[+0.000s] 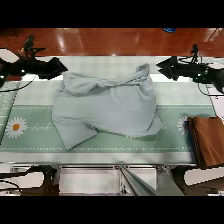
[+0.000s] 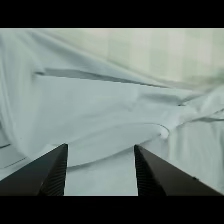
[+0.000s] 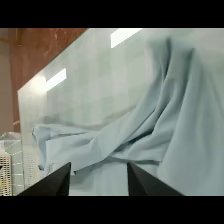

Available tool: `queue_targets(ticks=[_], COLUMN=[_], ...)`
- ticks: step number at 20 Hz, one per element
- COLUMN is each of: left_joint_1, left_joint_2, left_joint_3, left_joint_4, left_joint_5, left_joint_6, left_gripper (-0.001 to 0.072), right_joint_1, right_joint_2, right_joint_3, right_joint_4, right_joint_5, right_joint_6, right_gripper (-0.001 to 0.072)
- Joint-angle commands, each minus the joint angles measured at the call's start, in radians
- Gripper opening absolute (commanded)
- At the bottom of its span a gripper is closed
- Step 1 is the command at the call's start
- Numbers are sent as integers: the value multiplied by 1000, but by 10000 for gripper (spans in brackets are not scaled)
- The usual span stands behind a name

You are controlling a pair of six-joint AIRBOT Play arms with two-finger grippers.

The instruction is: Fold the shirts.

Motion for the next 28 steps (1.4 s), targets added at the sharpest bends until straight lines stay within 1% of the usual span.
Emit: queue_targets(ticks=[1, 2, 3, 4, 5, 8, 10, 12, 14, 17, 20, 25, 28], left_joint_1=[151, 224, 289, 351, 397, 513, 594, 655, 657, 615, 570, 563, 530], left_joint_2=[-2, 16, 42, 83, 130, 263, 303, 307, 307, 286, 249, 199, 177], left_joint_3=[40, 27, -10, -83, -176, -468, -584, -639, -658, -665, -665, -665, -664], left_joint_4=[75, 95, 97, 93, 86, 74, 59, 52, 38, 2, 5, 2, -10], left_joint_5=[-275, -341, -378, -383, -369, -295, -285, -285, -286, -290, -292, -288, -268], left_joint_6=[0, 1, 13, 19, 32, 105, 125, 121, 122, 125, 123, 121, 134], left_gripper=[510, 510, 510, 510, 510, 510, 510, 510, 510, 510, 510, 510, 510], right_joint_1=[-130, -185, -229, -266, -304, -380, -406, -406, -403, -360, -315, -313, -313], right_joint_2=[48, 101, 160, 227, 303, 510, 616, 694, 727, 727, 727, 727, 727], right_joint_3=[56, 46, 16, -44, -141, -482, -663, -788, -840, -843, -843, -843, -843], right_joint_4=[-92, -190, -305, -401, -456, -467, -468, -443, -400, -401, -403, -404, -404], right_joint_5=[234, 294, 317, 316, 296, 208, 184, 151, 161, 171, 178, 176, 170], right_joint_6=[46, 51, 69, 81, 87, 74, 48, 49, 43, 43, 43, 43, 43], right_gripper=[407, 407, 407, 407, 407, 407, 407, 407, 407, 407, 407, 407, 407])
